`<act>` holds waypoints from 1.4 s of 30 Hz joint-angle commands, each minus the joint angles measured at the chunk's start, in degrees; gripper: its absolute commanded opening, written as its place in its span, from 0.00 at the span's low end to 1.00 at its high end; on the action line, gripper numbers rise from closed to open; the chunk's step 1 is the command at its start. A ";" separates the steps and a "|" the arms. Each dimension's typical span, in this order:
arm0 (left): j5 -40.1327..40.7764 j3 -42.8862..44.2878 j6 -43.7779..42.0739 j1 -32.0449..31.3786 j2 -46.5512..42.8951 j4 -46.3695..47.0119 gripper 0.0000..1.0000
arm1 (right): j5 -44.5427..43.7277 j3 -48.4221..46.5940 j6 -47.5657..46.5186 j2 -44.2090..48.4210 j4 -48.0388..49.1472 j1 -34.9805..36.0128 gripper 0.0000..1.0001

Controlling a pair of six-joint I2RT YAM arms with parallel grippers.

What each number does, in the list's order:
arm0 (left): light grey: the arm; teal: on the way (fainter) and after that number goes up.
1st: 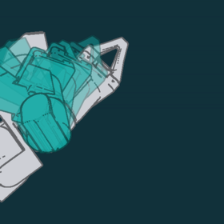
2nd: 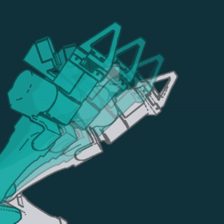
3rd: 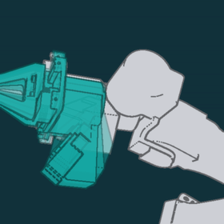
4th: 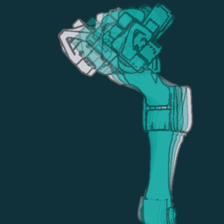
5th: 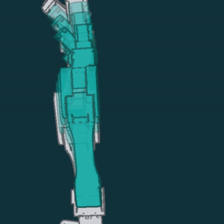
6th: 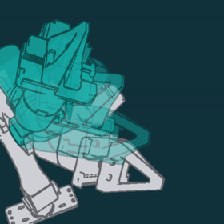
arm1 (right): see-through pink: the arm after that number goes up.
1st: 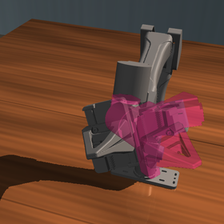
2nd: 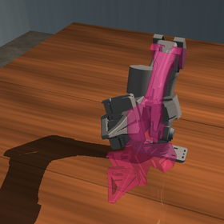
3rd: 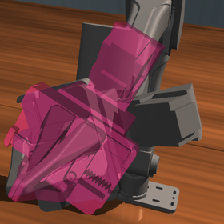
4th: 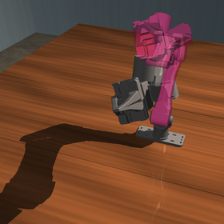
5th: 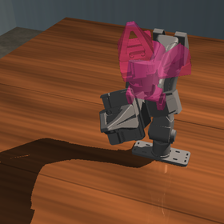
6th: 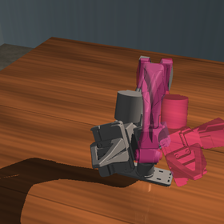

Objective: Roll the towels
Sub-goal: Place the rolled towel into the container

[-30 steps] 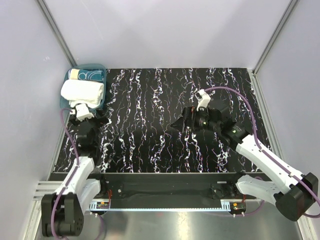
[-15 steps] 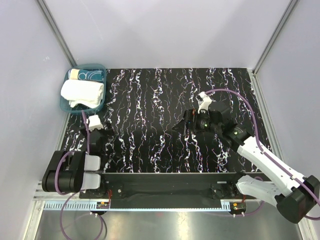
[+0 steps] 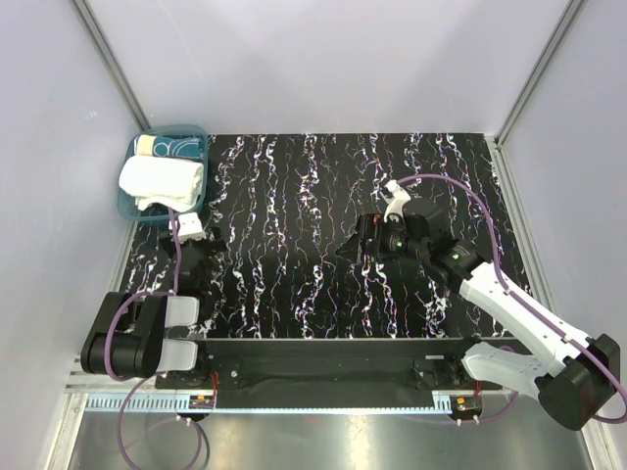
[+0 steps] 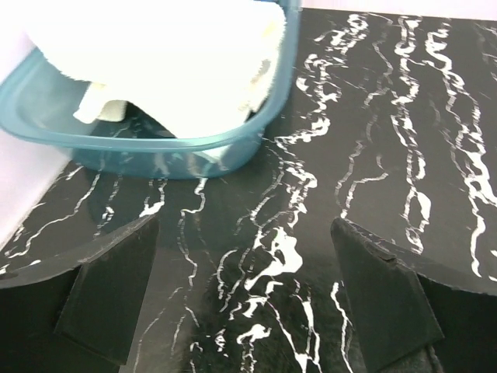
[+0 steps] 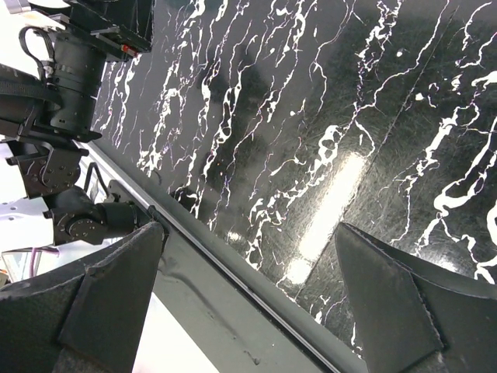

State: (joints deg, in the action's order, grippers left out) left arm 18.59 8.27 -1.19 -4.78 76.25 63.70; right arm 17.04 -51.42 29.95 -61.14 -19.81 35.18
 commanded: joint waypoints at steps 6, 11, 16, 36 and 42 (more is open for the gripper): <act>3.91 1.66 1.10 -0.06 0.13 2.57 0.99 | -2.97 -5.62 -1.30 -1.52 -3.03 -0.11 1.00; 3.91 1.57 1.10 -0.06 0.22 2.57 0.99 | -9.99 -6.94 -2.44 -1.08 -4.18 -0.11 1.00; 3.91 1.66 1.10 -0.06 0.30 2.65 0.99 | -34.79 -3.00 -7.97 1.55 -0.32 -0.11 1.00; 3.91 1.57 1.10 -0.06 0.22 2.48 0.99 | -54.57 23.90 -26.10 -11.70 51.17 -22.42 1.00; 3.91 1.66 1.10 -0.06 0.22 2.48 0.99 | -51.41 27.41 -25.54 -18.74 66.66 -27.27 1.00</act>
State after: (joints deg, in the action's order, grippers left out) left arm 21.34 8.51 -0.99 -4.78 76.25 62.57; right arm -35.33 -25.21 6.22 -78.17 31.09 8.82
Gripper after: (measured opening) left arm 0.985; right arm 0.994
